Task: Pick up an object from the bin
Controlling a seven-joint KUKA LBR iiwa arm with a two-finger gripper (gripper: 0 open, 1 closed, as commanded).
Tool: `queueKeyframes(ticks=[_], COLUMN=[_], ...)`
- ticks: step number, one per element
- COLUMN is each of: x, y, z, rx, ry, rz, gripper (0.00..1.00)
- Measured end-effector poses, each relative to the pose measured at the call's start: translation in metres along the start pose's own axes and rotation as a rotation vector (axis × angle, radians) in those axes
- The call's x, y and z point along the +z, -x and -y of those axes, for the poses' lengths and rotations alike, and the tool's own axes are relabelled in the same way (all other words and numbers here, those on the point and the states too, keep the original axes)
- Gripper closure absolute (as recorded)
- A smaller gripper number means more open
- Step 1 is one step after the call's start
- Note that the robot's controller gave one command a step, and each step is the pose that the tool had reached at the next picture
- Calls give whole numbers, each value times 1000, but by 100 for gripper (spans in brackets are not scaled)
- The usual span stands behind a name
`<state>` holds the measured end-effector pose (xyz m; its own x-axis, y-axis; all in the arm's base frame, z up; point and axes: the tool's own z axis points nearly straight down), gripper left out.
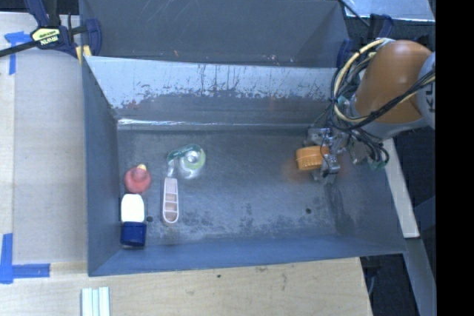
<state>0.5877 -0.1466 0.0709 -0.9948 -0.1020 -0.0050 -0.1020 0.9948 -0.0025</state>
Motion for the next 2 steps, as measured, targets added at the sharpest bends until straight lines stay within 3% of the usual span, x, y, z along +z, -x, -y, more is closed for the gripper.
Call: queueKeyframes(ticks=[2], x=[-24], y=[-2], z=[-1], rx=[-1], ry=[2], rz=[-5], gripper=[100])
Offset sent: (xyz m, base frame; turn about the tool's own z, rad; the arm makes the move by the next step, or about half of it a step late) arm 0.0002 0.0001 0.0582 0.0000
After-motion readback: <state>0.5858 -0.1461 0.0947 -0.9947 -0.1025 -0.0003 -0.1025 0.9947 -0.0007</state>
